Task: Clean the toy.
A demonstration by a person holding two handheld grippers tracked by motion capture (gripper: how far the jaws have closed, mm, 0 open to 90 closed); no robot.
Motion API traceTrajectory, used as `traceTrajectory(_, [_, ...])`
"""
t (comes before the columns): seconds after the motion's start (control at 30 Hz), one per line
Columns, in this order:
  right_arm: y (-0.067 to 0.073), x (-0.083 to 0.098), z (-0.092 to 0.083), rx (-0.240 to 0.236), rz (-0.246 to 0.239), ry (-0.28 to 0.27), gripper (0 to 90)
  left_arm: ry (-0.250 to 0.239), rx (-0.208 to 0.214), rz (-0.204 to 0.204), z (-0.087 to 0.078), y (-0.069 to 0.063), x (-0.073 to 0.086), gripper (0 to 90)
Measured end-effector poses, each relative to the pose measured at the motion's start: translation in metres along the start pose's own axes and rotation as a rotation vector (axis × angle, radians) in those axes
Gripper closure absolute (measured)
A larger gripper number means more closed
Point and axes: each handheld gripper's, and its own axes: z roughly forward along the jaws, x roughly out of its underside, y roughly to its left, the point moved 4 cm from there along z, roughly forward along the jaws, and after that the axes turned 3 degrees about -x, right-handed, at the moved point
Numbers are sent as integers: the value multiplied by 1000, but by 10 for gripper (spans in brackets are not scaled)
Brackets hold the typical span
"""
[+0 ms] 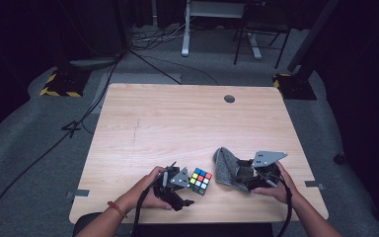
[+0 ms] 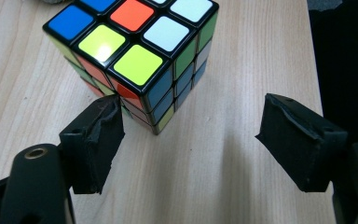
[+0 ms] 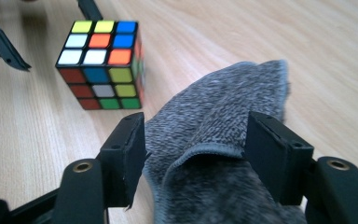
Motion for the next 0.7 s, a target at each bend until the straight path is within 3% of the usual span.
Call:
traceTrajectory(0.1, [4, 0, 8, -8, -6, 6, 382, -2, -13, -13, -1, 4, 2, 211])
traceTrajectory(0.23, [9, -1, 16, -14, -17, 9, 375, -38, -43, -42, -3, 21, -1, 157])
traceTrajectory(0.3, [13, -3, 19, -20, -28, 10, 372, -44, -29, -45, -3, 27, -6, 159])
traceTrajectory(0.43, [20, -6, 25, -34, -47, 16, 367, -53, 20, 10, 3, 30, -22, 158])
traceTrajectory(0.5, [23, -8, 28, -40, -62, 16, 361, -36, 21, 34, 9, 31, -27, 159])
traceTrajectory(0.6, [28, -11, 32, -58, -64, 7, 360, -24, 45, 39, 17, 33, -32, 155])
traceTrajectory(0.7, [32, -11, 40, -68, -82, 32, 359, -7, 55, 61, 26, 33, -35, 161])
